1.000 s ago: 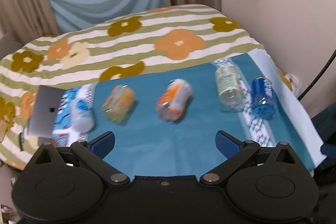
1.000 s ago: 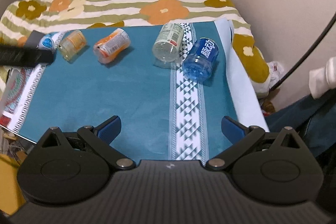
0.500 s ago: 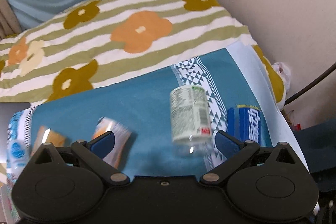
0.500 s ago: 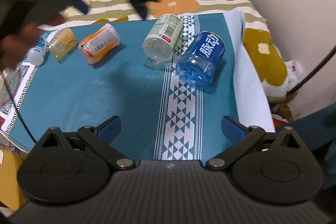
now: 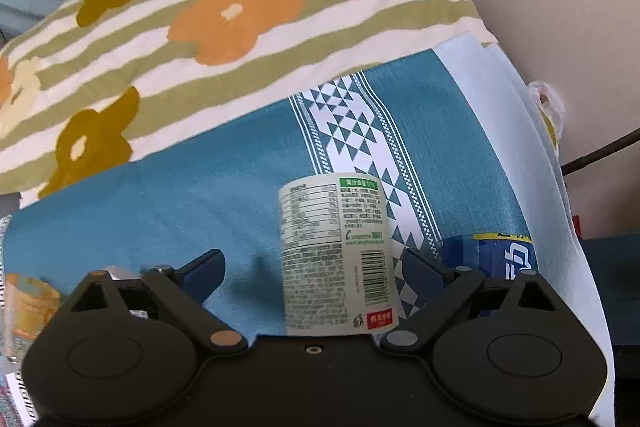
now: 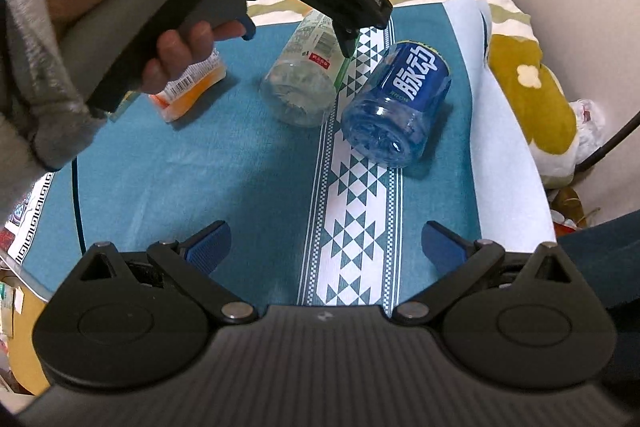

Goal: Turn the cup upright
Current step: 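Reach the left gripper to the clear green-print cup and close on it, then lift the clear cup with the left gripper and rotate it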

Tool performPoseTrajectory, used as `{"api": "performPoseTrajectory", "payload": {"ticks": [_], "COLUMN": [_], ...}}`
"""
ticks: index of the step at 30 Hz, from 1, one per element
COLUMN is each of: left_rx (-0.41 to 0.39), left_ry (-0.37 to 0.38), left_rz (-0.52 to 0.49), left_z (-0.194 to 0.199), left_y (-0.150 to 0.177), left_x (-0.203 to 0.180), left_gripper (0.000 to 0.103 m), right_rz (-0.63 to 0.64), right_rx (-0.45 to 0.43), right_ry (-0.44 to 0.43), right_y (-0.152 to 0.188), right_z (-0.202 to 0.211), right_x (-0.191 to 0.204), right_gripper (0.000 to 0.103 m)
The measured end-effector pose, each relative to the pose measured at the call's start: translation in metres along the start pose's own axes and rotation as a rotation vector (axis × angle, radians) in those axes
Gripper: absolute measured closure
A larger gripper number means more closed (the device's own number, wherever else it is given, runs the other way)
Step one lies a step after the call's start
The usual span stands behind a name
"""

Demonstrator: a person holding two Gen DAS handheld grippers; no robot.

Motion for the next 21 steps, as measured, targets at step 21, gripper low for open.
{"api": "performPoseTrajectory", "payload": {"ticks": [21], "left_rx": [0.005], "left_ry": [0.076], "left_rz": [0.026], "left_z": [0.008], "left_y": [0.017], "left_x": [0.012], "left_gripper": [0.036], "right_rz": [-0.007], "right_rx": [-0.004], "right_ry": [0.002], "right_y": [-0.002], "right_z": [0.001], "right_x": [0.004], "right_gripper": [0.000]}}
Point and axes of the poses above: each gripper's, at about its wrist camera, not at the fingertips, and z roughly against the way its jaws point, x to its left, y to its underside, the point moved 4 cm from there along -z, roughly the way its jaws point, and after that the axes turned 14 degrees about x, right-handed, at the moved point
